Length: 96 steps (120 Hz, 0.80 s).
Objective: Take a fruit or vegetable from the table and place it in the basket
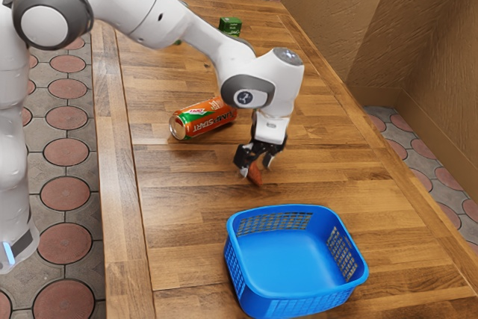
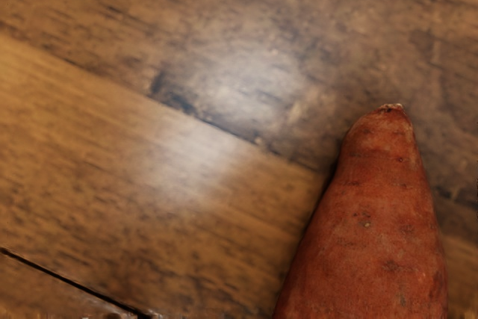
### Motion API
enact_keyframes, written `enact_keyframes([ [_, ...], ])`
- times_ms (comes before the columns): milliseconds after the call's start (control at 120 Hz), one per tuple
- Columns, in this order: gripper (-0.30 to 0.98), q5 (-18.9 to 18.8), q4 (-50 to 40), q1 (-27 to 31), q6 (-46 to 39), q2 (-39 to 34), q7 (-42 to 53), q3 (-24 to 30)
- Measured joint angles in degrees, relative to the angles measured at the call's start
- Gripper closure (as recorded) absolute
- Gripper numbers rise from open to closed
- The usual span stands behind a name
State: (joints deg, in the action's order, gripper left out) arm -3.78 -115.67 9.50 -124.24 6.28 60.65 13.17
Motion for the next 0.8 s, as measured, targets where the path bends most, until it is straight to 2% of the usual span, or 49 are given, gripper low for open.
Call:
enact_keyframes([
  [175, 0.48, 0.0, 0.1, 0.0, 0.2, -0.6, -0.4, -0.1],
  [342, 0.51, 0.3, 0.7, 0.1, 0.5, -0.7, -0.5, 0.1],
  [442, 0.52, 0.2, 6.3, 0.6, 2.8, -1.2, -0.8, 1.8],
  [642, 0.50, 0.2, 23.0, 0.7, 12.1, -1.7, -2.6, 11.6],
  [800, 0.51, 0.5, 26.0, -0.4, 16.8, -1.7, -5.8, 22.1],
])
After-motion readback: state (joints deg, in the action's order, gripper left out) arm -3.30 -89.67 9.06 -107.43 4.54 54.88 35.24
